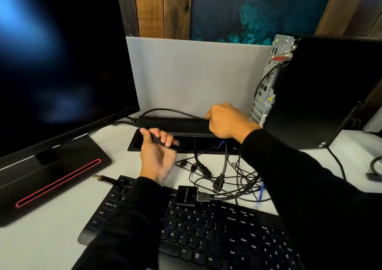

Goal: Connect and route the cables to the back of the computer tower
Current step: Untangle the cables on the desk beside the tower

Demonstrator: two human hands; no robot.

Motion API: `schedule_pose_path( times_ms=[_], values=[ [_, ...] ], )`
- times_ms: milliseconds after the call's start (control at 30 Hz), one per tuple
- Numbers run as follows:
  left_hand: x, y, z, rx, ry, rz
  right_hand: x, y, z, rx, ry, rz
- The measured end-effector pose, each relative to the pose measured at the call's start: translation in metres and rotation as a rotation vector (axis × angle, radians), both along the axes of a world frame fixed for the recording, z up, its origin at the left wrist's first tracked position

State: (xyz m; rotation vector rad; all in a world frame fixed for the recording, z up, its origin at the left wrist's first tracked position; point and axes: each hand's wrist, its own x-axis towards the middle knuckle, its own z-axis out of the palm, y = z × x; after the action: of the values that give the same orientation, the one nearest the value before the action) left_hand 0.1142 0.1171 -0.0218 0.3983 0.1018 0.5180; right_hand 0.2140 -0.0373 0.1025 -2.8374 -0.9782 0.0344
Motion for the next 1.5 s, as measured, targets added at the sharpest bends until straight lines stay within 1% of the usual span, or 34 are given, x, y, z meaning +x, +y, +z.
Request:
schedule_pose_path(
  times_ms=[67, 133, 167, 200, 300, 367, 433, 467, 533, 567, 600, 667, 733, 867, 967, 1033, 1100, 1167, 1267, 1333, 1433, 1500],
  values=[
    [0.001, -0.001, 0.0, 0.018, -0.012, -0.032, 0.005, 0.0, -0.011, -0.019, 0.092, 0.024],
    [0.002, -0.001, 0.0, 0.076, 0.004, -0.048, 0.01, -0.001, -0.019, 0.014, 0.188, 0.034],
    [0.002, -0.001, 0.001, 0.106, 0.016, -0.055, 0.012, -0.002, -0.023, 0.089, 0.253, 0.019],
    [0.002, -0.002, 0.002, 0.129, 0.023, -0.061, 0.013, -0.003, -0.025, 0.214, 0.338, -0.022],
    [0.004, -0.002, 0.002, 0.14, 0.032, -0.07, 0.022, -0.008, -0.026, 0.712, 0.532, -0.188],
    [0.006, -0.002, 0.0, 0.119, 0.037, -0.073, 0.026, -0.012, -0.015, 0.934, 0.671, -0.202],
    [0.007, -0.001, 0.0, 0.101, 0.037, -0.071, 0.024, -0.021, 0.002, 1.05, 0.869, -0.142],
    [0.008, -0.001, 0.001, 0.093, 0.036, -0.067, 0.024, -0.026, 0.009, 1.076, 0.961, -0.088],
    [0.008, 0.0, 0.006, 0.078, 0.032, -0.059, 0.024, -0.036, 0.018, 1.051, 1.083, 0.043],
    [0.01, 0.001, 0.01, 0.071, 0.025, -0.055, 0.025, -0.04, 0.02, 1.0, 1.073, 0.101],
    [0.011, 0.001, 0.015, 0.065, 0.02, -0.048, 0.027, -0.042, 0.019, 0.913, 0.982, 0.136],
    [0.015, 0.003, 0.025, 0.06, 0.02, -0.031, 0.028, -0.042, 0.016, 0.702, 0.647, 0.151],
    [0.019, 0.004, 0.034, 0.059, 0.019, -0.025, 0.028, -0.04, 0.01, 0.596, 0.398, 0.145],
    [0.025, 0.001, 0.044, 0.093, 0.035, -0.008, 0.021, -0.036, 0.001, 0.561, 0.138, 0.09],
    [0.027, -0.003, 0.044, 0.152, 0.061, 0.02, 0.017, -0.036, -0.003, 0.573, 0.044, 0.068],
    [0.028, -0.006, 0.046, 0.183, 0.065, 0.036, 0.015, -0.035, -0.009, 0.581, 0.064, 0.04],
    [0.029, -0.011, 0.047, 0.271, 0.086, 0.041, 0.012, -0.034, -0.018, 0.587, 0.132, 0.009],
    [0.03, -0.02, 0.045, 0.424, 0.132, 0.043, 0.007, -0.033, -0.026, 0.599, 0.195, -0.017],
    [0.034, -0.037, 0.037, 0.628, 0.195, 0.012, 0.001, -0.03, -0.035, 0.676, 0.347, -0.055],
    [0.034, -0.046, 0.03, 0.808, 0.245, -0.032, -0.001, -0.026, -0.042, 0.756, 0.457, -0.069],
    [0.029, -0.053, 0.018, 1.131, 0.319, -0.049, -0.001, -0.023, -0.049, 0.896, 0.63, -0.094],
    [0.028, -0.053, 0.014, 1.227, 0.299, -0.063, 0.0, -0.023, -0.052, 0.978, 0.731, -0.11]
  ],
)
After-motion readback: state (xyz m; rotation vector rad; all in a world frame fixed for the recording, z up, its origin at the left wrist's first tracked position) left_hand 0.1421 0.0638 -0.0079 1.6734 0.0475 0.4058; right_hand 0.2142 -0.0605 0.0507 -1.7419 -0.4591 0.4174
